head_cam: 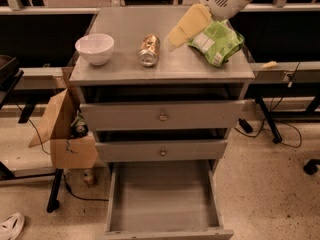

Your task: Place orange can into bottom drawer

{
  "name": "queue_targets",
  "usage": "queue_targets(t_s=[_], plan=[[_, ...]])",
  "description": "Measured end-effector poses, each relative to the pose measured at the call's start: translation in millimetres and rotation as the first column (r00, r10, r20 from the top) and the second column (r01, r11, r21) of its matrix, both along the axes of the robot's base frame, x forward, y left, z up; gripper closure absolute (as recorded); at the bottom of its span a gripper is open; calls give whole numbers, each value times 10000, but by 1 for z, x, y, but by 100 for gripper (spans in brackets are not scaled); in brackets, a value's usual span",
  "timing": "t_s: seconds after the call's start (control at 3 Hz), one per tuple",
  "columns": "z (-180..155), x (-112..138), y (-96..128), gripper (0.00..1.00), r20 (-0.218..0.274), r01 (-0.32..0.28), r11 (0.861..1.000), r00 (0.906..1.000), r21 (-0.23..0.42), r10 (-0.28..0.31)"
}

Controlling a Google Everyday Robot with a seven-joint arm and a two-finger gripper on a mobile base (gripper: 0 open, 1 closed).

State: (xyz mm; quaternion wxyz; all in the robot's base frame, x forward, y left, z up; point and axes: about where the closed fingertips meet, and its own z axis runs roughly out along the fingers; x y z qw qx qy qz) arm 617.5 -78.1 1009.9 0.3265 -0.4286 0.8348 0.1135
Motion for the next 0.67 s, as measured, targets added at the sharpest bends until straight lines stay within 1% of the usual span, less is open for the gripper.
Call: queue_targets(t_s=[0.33, 0.67], plan=[[0, -1, 0, 0, 0, -21, 10000, 10000, -21, 21], [-8, 6, 1, 0, -11, 722, 9973, 9974, 142, -722]])
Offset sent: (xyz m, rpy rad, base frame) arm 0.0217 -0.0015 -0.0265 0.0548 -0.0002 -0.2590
